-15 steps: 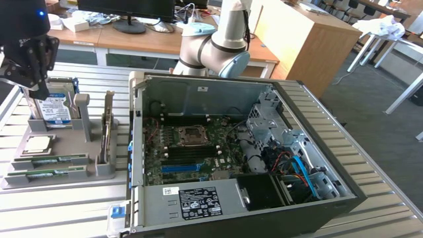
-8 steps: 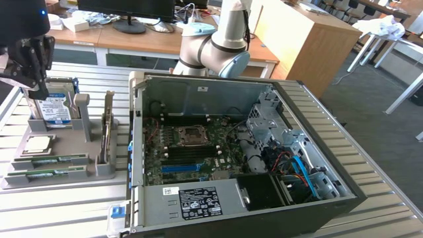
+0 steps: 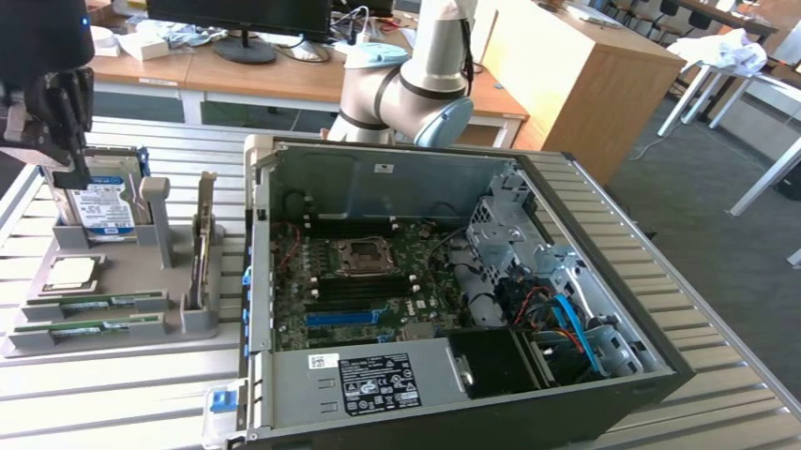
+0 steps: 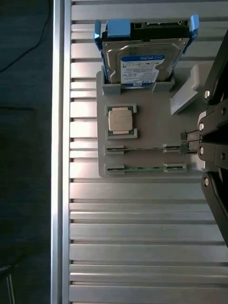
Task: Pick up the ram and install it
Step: 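Pick up the ram and move it above insertion slot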
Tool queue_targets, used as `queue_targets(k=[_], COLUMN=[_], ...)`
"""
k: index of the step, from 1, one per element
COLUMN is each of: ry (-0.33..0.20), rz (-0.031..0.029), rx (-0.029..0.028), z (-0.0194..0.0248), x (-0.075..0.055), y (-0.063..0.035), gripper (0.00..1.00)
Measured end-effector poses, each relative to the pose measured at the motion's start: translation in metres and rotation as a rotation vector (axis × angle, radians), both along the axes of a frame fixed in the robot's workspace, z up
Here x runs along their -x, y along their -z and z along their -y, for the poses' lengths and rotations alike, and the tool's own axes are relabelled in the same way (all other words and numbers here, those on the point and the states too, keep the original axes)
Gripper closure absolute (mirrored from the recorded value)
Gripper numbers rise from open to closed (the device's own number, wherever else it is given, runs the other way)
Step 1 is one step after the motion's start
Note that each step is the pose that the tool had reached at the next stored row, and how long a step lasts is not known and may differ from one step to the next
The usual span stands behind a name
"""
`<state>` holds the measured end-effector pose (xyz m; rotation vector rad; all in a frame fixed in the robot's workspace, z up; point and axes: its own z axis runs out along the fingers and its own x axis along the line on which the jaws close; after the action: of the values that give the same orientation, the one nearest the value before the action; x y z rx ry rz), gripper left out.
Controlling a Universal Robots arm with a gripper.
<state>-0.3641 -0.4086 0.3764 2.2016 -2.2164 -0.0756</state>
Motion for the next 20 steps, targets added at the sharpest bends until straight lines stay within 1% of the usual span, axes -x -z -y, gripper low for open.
queue_targets(k=[7, 9, 13, 20], ry=[-0.118, -0.142, -0.139, -0.074], rz=[-0.0013, -0.0014, -0.0014, -0.0014], rx=[0.0, 0.0, 0.0002, 0.0], z=[0.0, 0.0, 0.0, 0.0], x=[0.0, 0.0, 0.0, 0.0], y=[0.0, 0.0, 0.0002, 0.0011], gripper=[0.9, 0.9, 0.9, 0.9])
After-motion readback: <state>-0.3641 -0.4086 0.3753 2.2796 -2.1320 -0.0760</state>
